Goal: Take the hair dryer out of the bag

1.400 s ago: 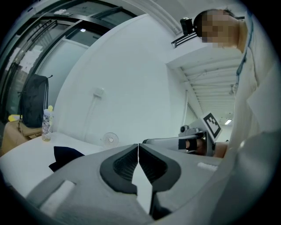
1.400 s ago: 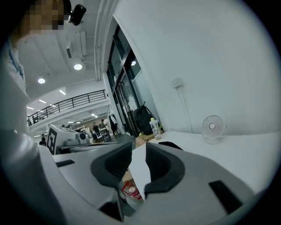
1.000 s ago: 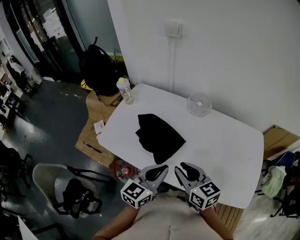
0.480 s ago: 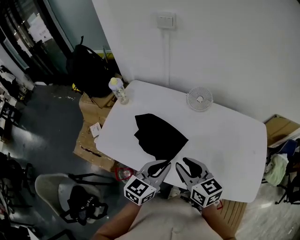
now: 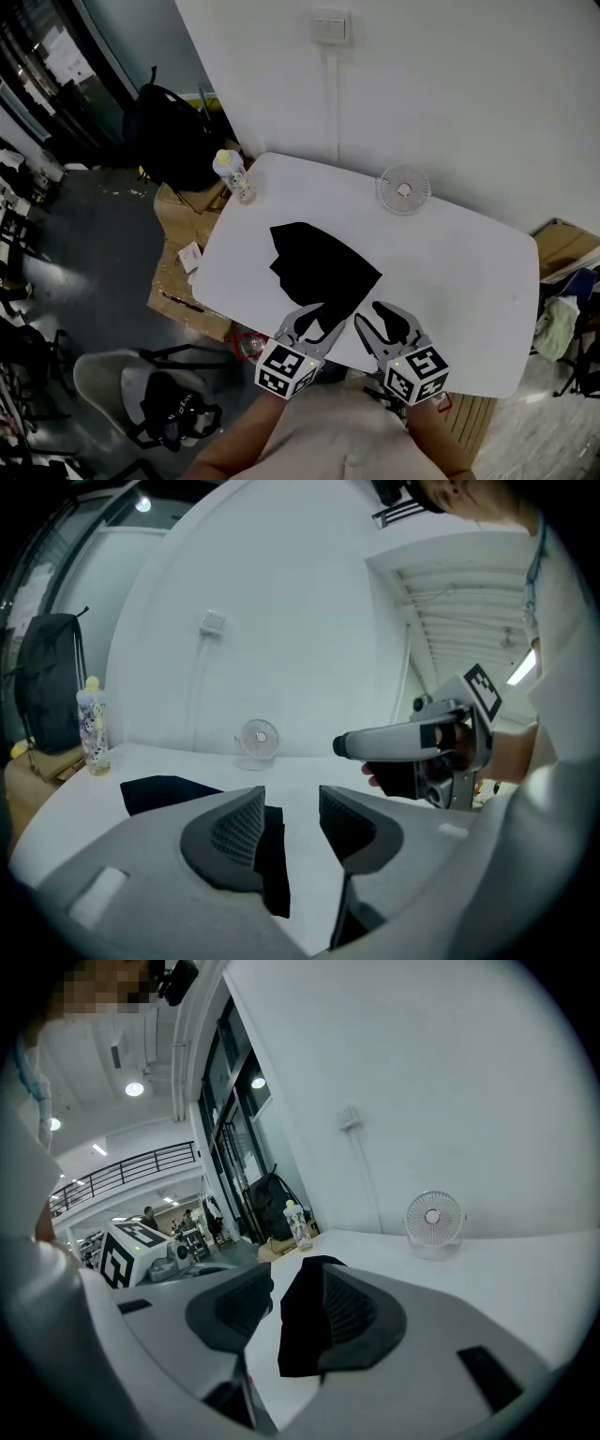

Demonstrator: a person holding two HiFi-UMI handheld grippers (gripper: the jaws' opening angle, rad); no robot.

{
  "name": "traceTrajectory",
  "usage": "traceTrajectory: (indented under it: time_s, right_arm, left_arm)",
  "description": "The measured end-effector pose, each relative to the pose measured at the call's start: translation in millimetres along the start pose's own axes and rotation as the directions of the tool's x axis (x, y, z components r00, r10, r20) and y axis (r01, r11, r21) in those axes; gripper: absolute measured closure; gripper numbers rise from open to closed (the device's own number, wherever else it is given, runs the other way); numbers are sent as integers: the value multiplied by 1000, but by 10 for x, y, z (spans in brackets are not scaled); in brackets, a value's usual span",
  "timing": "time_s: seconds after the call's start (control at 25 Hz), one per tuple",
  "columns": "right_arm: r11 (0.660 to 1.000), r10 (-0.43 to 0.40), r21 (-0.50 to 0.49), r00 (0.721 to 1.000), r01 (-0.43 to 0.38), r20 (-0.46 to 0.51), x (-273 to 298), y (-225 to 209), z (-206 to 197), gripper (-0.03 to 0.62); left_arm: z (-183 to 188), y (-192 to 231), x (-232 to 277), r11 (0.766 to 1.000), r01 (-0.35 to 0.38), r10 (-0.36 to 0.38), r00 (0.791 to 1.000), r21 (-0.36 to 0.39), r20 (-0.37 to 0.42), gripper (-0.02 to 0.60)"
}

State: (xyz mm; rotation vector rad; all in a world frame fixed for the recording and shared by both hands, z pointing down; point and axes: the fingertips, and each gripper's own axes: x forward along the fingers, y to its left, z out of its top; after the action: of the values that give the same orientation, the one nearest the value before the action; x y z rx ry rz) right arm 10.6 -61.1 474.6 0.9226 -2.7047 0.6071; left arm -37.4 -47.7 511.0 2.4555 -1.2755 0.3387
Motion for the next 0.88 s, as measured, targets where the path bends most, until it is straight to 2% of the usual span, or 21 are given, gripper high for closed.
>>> traceTrajectory:
  time_s: [0.44,0.68,0.88]
  right_arm:
    - [1000,-18,-9,1000,18,-15,150,-38,-41,410]
    - [1000,-31,1,999,31,-18,162,-95,-49,408]
    - [999,-42,16,999,43,-24,180,-157,-72,408]
  left_arm:
    - [-316,261,218,998,-56,51,994,-42,-98,367]
    - [-448,398,339,996,-92,88,983,-15,-164,344]
    - [-629,525,423,992,-125,124,963,13,-238,330]
